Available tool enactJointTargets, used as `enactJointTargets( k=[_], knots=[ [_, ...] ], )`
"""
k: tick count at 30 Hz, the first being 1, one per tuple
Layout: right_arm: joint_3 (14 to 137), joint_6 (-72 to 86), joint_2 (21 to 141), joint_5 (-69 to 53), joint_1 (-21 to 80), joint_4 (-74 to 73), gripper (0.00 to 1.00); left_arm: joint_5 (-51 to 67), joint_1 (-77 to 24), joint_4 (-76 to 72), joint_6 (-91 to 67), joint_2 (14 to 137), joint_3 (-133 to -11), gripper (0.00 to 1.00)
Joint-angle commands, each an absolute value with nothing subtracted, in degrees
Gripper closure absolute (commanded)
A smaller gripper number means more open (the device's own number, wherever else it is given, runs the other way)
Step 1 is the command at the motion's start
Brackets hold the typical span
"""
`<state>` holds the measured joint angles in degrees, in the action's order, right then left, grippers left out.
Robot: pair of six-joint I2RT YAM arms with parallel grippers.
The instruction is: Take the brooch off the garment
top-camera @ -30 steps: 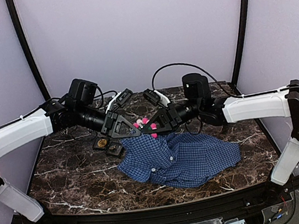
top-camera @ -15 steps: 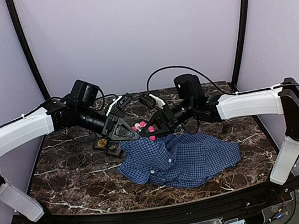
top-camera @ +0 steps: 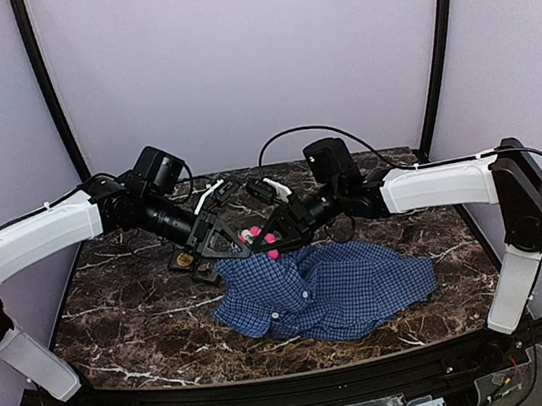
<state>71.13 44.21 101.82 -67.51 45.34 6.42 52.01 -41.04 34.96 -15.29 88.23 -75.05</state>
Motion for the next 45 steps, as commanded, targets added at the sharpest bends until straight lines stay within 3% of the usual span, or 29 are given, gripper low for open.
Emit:
enactJointTargets(
  k=[1, 21, 36, 40, 45],
  knots=[
    [71.54, 47.68, 106.36, -59.67, 45.75, 1.15, 0.87, 55.23, -42.89, 29.02, -11.46, 87.23, -79.07, 0.99],
    [73.47, 45.55, 106.96, -60.53, 45.71, 0.72, 0.69, 55.82, -43.13, 27.74, -11.84, 86.75, -76.67, 0.99],
    [68.24, 40.09, 93.53, -64.7, 43.86, 4.29, 0.32, 55.48, -41.49, 26.69, -11.49, 85.34, -70.21, 0.99],
    [66.76, 42.2, 92.18, -62.67, 43.77, 8.0, 0.31, 55.12, -41.48, 27.22, -11.3, 84.99, -70.04, 0.99],
    [69.32, 36.26, 91.71, -55.98, 43.86, 0.25, 0.41, 55.04, -41.48, 27.0, -11.81, 84.79, -69.92, 0.99]
  ],
)
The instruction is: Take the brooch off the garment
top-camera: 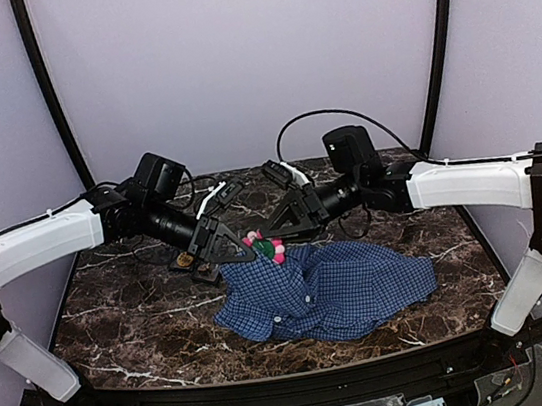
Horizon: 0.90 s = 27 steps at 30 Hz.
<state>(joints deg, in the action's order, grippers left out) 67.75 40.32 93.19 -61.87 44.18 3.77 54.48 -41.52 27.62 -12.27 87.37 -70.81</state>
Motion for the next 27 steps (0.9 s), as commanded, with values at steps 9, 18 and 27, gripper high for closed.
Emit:
enactJointTargets(
  k=[9, 18, 27],
  knots=[
    [72.99, 30.56, 90.72, -47.51, 45.97, -8.69, 0.44, 53.62, -41.48, 28.65, -13.43, 86.23, -70.39, 0.99],
    [74.78, 27.66, 91.73, -45.7, 48.73, -11.73, 0.46, 52.99, -41.4, 29.21, -14.43, 87.53, -70.6, 0.99],
    [75.3, 26.56, 92.79, -44.21, 49.6, -13.17, 0.54, 52.82, -41.4, 28.73, -15.15, 87.46, -70.46, 0.99]
  ],
)
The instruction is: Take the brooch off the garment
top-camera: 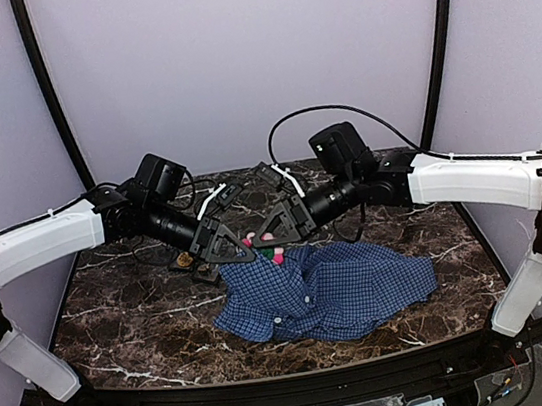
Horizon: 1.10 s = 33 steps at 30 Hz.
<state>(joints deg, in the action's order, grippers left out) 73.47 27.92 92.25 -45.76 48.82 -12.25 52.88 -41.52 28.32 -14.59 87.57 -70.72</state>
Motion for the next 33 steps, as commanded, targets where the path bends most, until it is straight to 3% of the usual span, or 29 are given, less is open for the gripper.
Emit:
enactJointTargets(
  k=[1, 21, 30, 33],
  knots=[
    [75.33, 26.55, 92.93, -44.21, 49.62, -13.18, 0.55, 52.82, -41.4, 28.78, -15.14, 87.39, -70.43, 0.99],
    [74.44, 26.98, 92.7, -44.06, 49.87, -12.77, 0.82, 53.09, -41.4, 28.65, -15.21, 86.85, -70.25, 0.99],
    [71.94, 31.52, 92.92, -47.63, 49.85, -6.45, 1.0, 52.43, -41.4, 28.5, -15.29, 86.75, -70.07, 0.99],
    [70.93, 32.99, 92.29, -46.8, 49.84, -4.26, 1.0, 52.18, -41.4, 28.3, -15.34, 86.6, -69.85, 0.99]
  ],
)
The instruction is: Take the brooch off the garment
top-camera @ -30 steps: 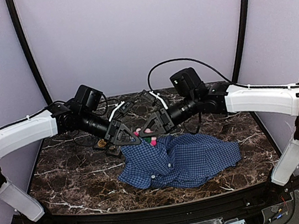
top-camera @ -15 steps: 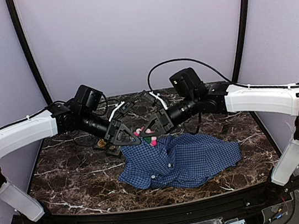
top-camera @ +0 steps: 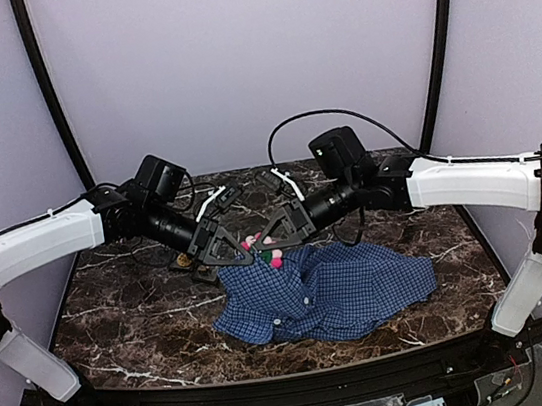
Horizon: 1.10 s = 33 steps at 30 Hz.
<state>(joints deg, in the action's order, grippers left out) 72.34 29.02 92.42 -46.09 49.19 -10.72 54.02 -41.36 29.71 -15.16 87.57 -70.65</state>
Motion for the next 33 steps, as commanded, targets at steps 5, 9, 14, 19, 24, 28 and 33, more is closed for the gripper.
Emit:
enactJointTargets(
  k=[5, 9, 14, 19, 24, 28, 33],
  knots=[
    [71.24, 31.63, 91.42, -44.16, 49.9, -5.48, 1.0, 51.53, -41.4, 27.32, -15.97, 86.25, -69.2, 0.81],
    [73.54, 27.33, 91.41, -41.15, 49.83, -12.02, 1.0, 51.11, -41.24, 27.25, -15.87, 85.66, -68.2, 0.48],
    [76.6, 22.82, 91.66, -37.86, 49.75, -19.02, 1.0, 50.56, -41.22, 28.12, -15.39, 84.97, -66.78, 0.38],
    [78.3, 21.41, 91.82, -36.21, 49.75, -21.38, 1.0, 51.12, -41.18, 30.85, -13.87, 84.65, -66.36, 0.56],
    [79.33, 19.38, 92.05, -34.41, 49.75, -24.69, 1.0, 51.77, -41.22, 29.84, -14.54, 83.81, -65.75, 0.92],
    [79.21, 17.46, 91.55, -32.06, 49.75, -28.04, 1.0, 51.76, -41.18, 28.65, -15.18, 83.78, -65.54, 0.99],
    [78.1, 15.94, 90.94, -30.08, 49.77, -30.58, 1.0, 51.77, -40.73, 27.77, -15.68, 83.61, -65.39, 0.99]
  ],
)
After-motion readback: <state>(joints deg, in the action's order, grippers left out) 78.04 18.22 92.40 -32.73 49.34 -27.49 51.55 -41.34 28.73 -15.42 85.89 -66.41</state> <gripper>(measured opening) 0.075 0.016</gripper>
